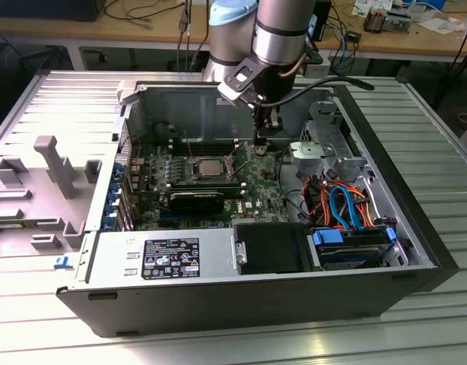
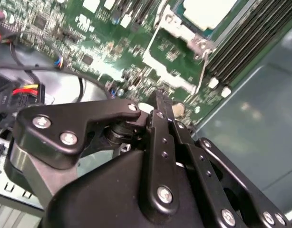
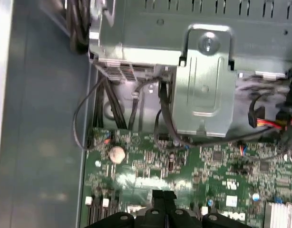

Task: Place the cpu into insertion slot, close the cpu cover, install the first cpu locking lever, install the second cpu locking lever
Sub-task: 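Close the cpu cover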

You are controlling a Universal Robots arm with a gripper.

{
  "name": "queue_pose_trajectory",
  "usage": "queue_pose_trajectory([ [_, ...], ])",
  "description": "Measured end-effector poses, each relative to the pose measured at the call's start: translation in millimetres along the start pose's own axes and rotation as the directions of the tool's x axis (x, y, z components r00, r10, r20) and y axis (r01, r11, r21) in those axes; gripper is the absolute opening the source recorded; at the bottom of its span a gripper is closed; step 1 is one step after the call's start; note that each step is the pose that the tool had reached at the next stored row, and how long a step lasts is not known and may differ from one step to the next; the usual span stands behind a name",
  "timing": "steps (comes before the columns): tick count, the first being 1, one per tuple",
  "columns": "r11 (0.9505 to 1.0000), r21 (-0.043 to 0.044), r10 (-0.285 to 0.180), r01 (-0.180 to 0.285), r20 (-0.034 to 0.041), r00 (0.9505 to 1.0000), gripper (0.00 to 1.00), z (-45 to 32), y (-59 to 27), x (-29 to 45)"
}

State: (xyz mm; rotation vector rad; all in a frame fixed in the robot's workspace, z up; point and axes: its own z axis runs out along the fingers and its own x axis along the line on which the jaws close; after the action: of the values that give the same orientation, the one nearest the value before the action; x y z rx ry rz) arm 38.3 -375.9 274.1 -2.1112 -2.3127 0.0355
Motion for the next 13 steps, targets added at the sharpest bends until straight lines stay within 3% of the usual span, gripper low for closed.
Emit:
queue_pose_trajectory([
  [7, 1.0000, 0.0006, 0.000, 0.000, 0.0029, 1.0000, 0.11, 13.2, 1.3, 0.1],
  [13, 1.0000, -0.0008, -0.001, 0.001, 0.0031, 1.0000, 0.11, 16.4, -21.9, 2.6],
])
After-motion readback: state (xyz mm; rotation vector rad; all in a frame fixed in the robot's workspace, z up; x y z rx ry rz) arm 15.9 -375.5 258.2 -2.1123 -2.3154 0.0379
